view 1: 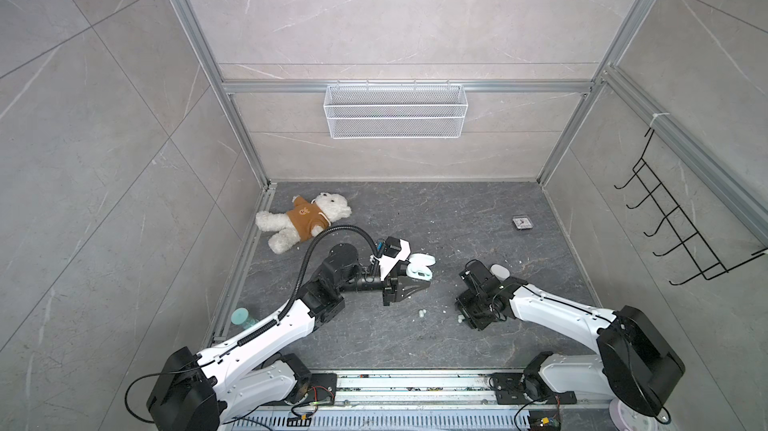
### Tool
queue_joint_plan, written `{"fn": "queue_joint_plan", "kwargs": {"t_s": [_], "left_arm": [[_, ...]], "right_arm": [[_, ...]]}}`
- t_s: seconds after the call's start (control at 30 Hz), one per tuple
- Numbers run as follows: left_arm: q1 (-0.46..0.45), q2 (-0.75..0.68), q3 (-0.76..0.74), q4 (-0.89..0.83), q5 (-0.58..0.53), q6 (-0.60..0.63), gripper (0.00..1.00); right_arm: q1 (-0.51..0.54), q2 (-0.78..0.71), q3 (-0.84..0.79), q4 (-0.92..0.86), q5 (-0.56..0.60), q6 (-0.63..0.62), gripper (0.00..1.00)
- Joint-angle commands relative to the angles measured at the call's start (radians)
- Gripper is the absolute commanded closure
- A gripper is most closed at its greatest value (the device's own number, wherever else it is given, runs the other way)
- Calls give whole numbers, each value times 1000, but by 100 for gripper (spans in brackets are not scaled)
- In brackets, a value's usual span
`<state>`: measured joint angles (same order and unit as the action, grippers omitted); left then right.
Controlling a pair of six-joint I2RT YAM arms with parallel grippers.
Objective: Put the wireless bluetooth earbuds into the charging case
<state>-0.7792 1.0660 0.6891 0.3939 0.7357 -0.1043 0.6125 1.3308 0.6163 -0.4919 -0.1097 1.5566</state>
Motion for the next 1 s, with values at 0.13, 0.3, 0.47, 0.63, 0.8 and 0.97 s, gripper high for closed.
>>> {"fn": "queue_joint_plan", "kwargs": {"t_s": [0.13, 0.3, 0.47, 0.63, 0.8, 0.97], "left_arm": [[-3, -12, 44, 16, 8, 31, 70], [-3, -12, 44, 12, 8, 34, 70], [-3, -15, 43, 13, 6, 32, 70], [-3, -20, 42, 7, 4, 34, 70], [-3, -21, 42, 6, 5, 35, 70], [-3, -24, 42, 4, 4, 34, 70]], "right_arm": [[-18, 42, 37, -44, -43, -81, 61], [-29, 45, 37, -72, -59, -105, 63], [-37, 63, 40, -88, -70, -130, 69], [-38, 72, 35, -91, -77, -136, 73], [-38, 75, 35, -101, -76, -137, 77], [-38, 79, 33, -113, -74, -145, 81]]}}
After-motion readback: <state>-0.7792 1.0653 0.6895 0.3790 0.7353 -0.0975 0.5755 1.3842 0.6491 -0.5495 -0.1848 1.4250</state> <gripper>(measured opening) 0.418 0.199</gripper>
